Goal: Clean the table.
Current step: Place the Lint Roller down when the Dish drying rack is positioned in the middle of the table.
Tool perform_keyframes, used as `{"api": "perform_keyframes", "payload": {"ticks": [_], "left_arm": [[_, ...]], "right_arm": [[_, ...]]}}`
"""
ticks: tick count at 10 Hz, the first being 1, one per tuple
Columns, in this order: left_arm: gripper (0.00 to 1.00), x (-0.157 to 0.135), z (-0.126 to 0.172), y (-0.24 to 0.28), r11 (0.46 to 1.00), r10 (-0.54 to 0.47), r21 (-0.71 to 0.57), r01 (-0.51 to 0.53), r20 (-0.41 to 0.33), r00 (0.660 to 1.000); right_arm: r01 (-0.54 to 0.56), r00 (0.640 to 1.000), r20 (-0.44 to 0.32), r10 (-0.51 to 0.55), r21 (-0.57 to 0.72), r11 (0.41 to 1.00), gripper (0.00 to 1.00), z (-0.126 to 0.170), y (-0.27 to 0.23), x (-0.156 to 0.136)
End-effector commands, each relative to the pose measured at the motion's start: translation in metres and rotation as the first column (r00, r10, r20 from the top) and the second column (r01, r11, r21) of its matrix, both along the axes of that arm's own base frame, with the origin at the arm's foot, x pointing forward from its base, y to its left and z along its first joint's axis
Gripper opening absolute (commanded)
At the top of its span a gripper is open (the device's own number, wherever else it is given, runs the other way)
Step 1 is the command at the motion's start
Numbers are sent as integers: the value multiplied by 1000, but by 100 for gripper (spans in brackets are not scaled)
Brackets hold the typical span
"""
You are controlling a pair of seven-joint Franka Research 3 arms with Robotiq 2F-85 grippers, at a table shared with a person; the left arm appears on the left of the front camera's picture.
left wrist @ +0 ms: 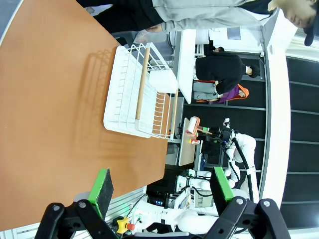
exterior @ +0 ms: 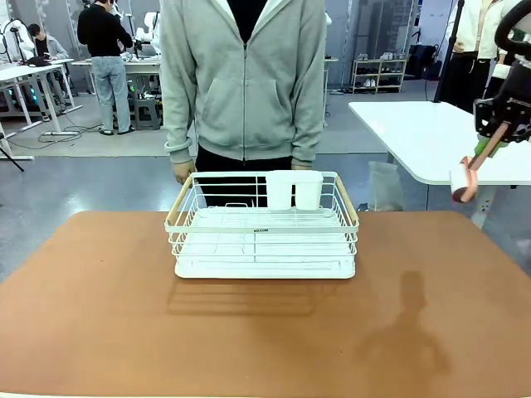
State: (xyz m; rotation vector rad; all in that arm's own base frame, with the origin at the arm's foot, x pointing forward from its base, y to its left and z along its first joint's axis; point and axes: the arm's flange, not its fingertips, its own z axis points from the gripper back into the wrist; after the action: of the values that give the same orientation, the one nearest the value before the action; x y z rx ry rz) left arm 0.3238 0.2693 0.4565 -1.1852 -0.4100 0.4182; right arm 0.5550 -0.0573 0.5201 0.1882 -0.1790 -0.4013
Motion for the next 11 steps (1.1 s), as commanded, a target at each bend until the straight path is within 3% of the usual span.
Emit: {"api": "perform_keyframes", "payload": {"ticks": [1,2,4,5,7,8,9,11], "left_arm": [[100,-3,2,1,1000,-5,-8,5,10,1000],[100,-3,2,1,1000,-5,-8,5,10,1000],[100,-3,2,1,1000,-5,-8,5,10,1000],[100,-3,2,1,1000,-5,-8,5,10,1000],[100,-3,2,1,1000,-5,-8,5,10,1000],[100,-3,2,1,1000,-5,-8,5,10,1000],[100,-3,2,1,1000,-5,-8,5,10,1000],[100,-3,2,1,1000,-5,-8,5,10,1000]], "right_arm": [[491,869,-18,-495,-99,865,21,0,36,13],[579,809,-63,-585,-88,810,21,-4,43,19],[777,618,-144,-773,-33,628,21,-24,42,42],[814,576,-174,-799,29,580,21,-30,40,49],[835,550,-235,-801,143,531,21,-34,38,57],[822,568,-224,-792,205,531,21,-35,39,62],[788,612,-174,-771,205,580,21,-43,42,70],[796,603,-180,-777,206,570,21,-66,48,70]]}}
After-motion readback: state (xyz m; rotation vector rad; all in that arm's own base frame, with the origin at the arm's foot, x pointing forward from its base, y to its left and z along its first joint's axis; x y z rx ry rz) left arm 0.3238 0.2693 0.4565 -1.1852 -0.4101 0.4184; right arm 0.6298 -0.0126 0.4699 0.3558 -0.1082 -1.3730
